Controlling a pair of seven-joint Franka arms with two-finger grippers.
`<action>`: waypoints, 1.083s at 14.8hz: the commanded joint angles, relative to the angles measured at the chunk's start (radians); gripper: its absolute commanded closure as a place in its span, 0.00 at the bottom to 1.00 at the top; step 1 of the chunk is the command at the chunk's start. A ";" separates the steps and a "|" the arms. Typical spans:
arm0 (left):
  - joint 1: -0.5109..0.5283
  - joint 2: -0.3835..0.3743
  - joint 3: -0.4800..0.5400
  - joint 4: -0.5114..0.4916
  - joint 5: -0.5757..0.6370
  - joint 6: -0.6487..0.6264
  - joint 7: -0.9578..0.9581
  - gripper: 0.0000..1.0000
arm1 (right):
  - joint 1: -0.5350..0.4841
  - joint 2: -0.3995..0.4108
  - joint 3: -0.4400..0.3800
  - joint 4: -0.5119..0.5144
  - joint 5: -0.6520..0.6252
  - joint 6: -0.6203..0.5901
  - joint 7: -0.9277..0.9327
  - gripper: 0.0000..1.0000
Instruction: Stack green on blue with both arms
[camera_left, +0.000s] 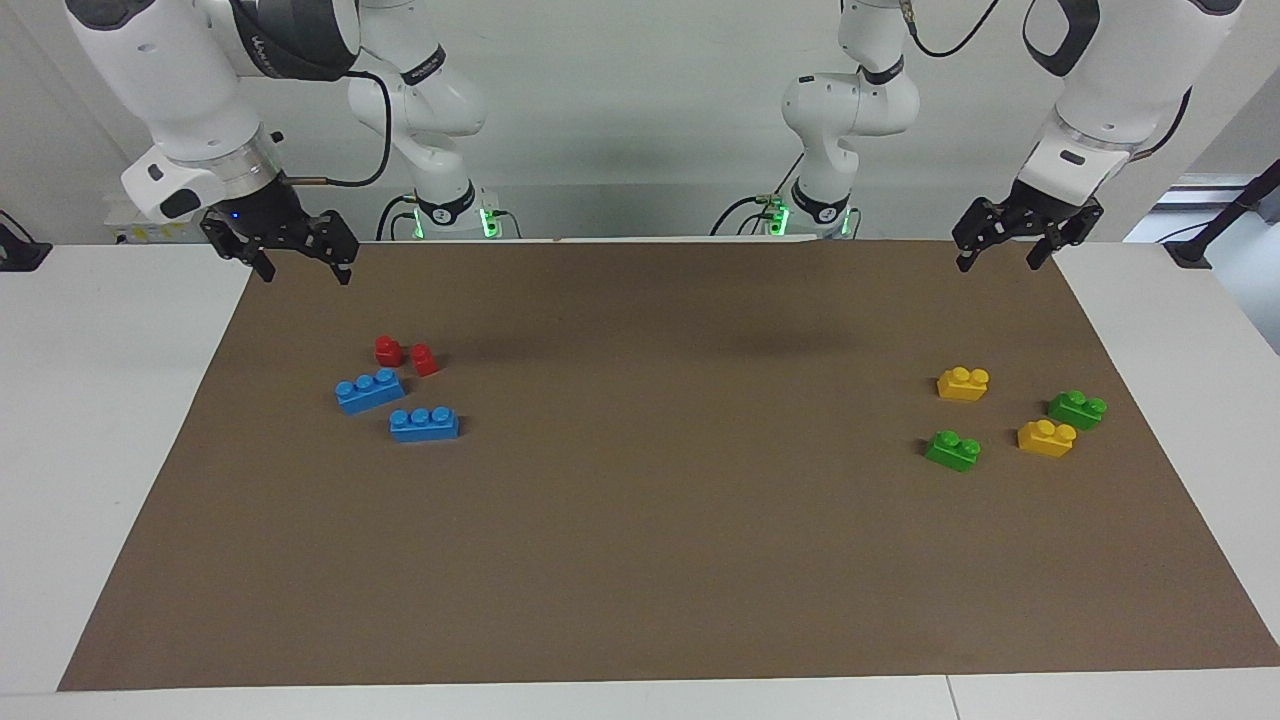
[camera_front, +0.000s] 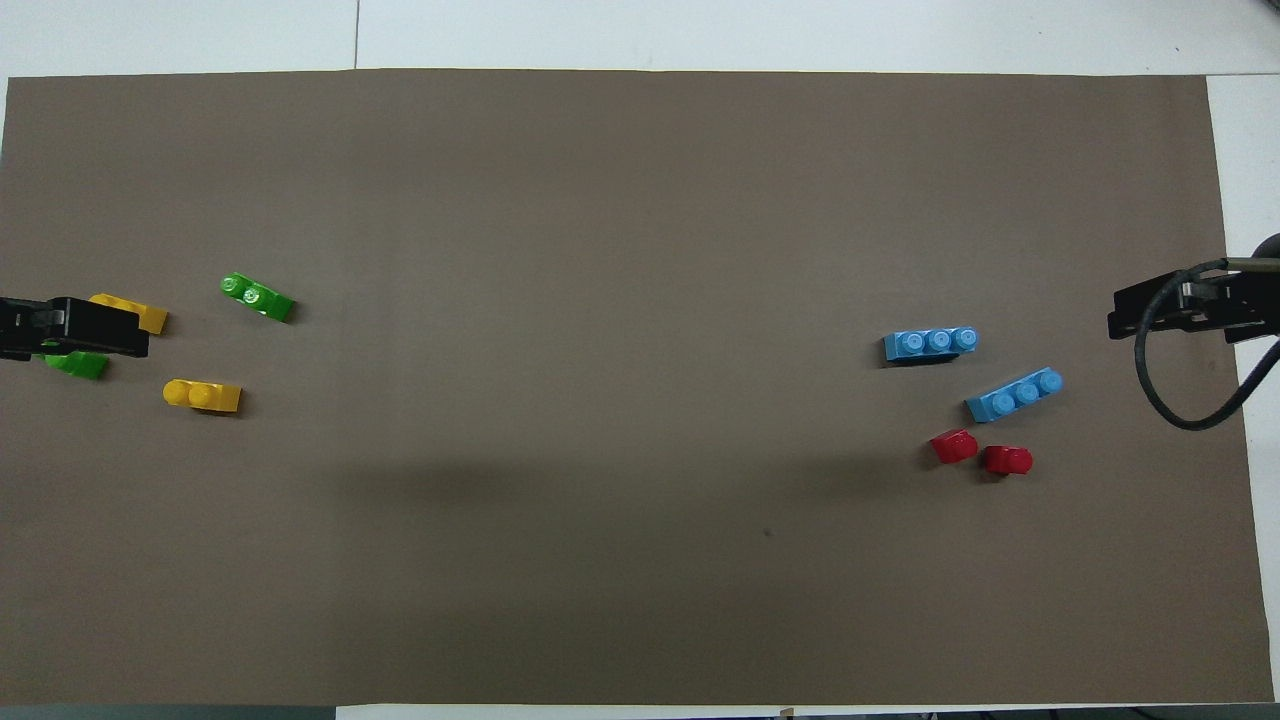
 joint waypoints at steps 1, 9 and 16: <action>-0.006 -0.013 0.001 -0.008 0.017 -0.010 0.006 0.00 | -0.002 0.001 0.004 0.005 -0.010 -0.010 -0.019 0.00; -0.006 -0.013 0.001 -0.006 0.017 -0.005 0.006 0.00 | -0.008 -0.005 0.002 -0.015 -0.004 -0.009 -0.007 0.00; -0.006 -0.013 0.001 -0.002 0.017 -0.002 0.004 0.00 | 0.005 -0.017 0.004 -0.085 0.090 0.132 0.566 0.00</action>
